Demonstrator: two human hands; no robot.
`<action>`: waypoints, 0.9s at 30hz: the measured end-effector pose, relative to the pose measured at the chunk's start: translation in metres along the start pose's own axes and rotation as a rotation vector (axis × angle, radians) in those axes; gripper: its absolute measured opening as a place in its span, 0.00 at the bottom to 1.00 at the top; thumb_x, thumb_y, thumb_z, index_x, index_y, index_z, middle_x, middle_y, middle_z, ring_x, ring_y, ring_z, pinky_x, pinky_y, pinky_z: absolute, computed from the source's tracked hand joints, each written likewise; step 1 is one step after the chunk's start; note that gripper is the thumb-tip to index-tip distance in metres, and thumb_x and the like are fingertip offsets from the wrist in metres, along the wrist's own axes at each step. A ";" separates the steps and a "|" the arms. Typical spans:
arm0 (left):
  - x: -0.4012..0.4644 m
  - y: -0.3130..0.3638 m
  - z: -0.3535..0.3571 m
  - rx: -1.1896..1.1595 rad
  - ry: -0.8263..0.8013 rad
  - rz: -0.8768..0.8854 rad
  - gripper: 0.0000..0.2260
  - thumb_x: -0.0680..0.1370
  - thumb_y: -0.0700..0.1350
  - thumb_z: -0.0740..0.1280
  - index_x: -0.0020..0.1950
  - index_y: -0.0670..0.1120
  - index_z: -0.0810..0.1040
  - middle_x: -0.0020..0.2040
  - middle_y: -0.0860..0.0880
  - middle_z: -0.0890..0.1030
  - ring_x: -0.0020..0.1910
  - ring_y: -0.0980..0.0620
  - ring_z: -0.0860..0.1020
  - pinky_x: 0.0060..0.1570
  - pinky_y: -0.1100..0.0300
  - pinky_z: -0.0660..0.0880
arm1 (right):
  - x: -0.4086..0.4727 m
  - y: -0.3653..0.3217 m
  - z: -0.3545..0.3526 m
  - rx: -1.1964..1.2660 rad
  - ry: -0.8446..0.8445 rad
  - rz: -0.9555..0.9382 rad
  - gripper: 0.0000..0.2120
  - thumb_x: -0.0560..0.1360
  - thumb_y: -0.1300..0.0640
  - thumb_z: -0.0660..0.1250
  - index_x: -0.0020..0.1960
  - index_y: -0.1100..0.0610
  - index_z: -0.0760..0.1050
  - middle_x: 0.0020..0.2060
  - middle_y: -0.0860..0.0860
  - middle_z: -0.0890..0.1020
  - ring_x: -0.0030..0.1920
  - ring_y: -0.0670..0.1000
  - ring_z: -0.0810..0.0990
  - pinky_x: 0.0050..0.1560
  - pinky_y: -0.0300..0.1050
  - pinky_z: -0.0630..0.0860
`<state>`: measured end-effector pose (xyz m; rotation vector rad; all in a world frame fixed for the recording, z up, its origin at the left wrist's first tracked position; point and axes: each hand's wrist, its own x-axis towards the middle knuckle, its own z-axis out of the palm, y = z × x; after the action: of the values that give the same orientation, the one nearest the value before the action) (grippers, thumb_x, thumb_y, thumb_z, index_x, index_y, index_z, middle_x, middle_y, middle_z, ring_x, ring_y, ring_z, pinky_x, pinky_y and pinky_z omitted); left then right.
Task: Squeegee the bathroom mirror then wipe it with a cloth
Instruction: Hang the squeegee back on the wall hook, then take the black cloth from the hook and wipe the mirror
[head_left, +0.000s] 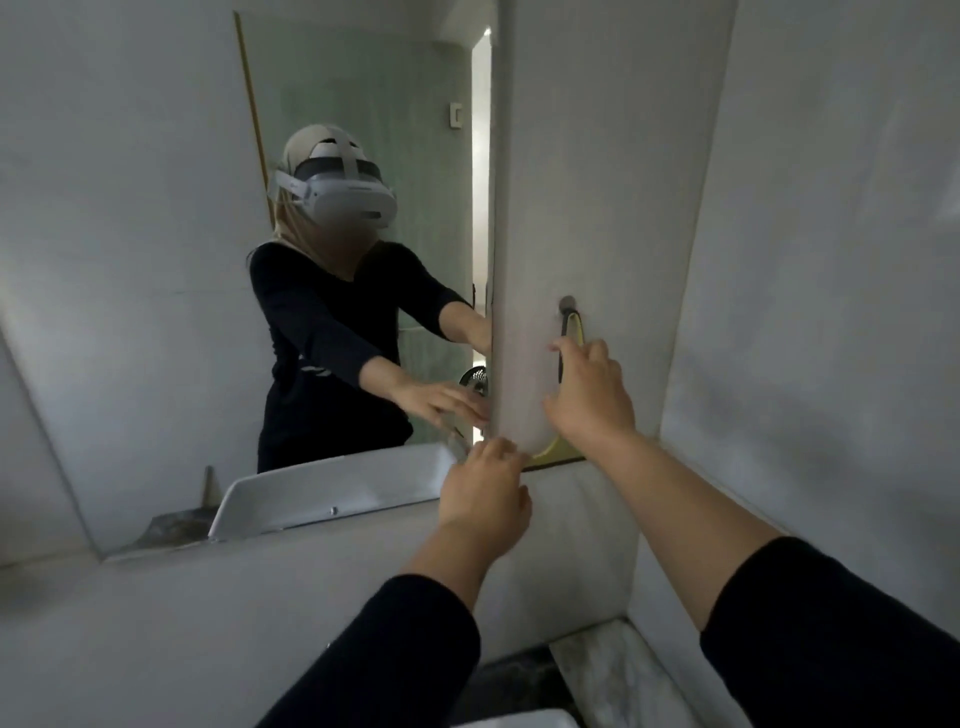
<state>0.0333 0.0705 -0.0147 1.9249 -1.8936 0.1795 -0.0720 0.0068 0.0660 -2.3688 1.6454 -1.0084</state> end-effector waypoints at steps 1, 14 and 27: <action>-0.007 -0.008 -0.009 0.006 -0.018 -0.024 0.18 0.77 0.45 0.61 0.67 0.51 0.73 0.67 0.49 0.71 0.67 0.47 0.68 0.60 0.52 0.69 | -0.008 -0.007 0.001 -0.020 -0.074 -0.040 0.23 0.74 0.62 0.64 0.67 0.49 0.65 0.63 0.55 0.68 0.61 0.58 0.69 0.52 0.51 0.72; -0.155 -0.148 -0.136 0.135 -0.070 -0.510 0.15 0.78 0.48 0.61 0.64 0.53 0.75 0.64 0.49 0.74 0.65 0.47 0.71 0.61 0.51 0.70 | -0.095 -0.175 0.052 0.131 -0.635 -0.390 0.17 0.73 0.54 0.69 0.61 0.51 0.74 0.57 0.52 0.78 0.56 0.53 0.77 0.56 0.49 0.75; -0.256 -0.279 -0.213 0.117 0.446 -0.886 0.20 0.78 0.48 0.62 0.70 0.50 0.68 0.68 0.49 0.68 0.66 0.47 0.67 0.55 0.51 0.71 | -0.137 -0.352 0.126 0.408 -0.647 -0.699 0.22 0.76 0.55 0.63 0.69 0.48 0.69 0.68 0.53 0.71 0.66 0.54 0.71 0.63 0.49 0.70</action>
<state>0.3345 0.3819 0.0189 2.3556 -0.6685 0.3981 0.2538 0.2358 0.0525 -2.5829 0.3581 -0.4543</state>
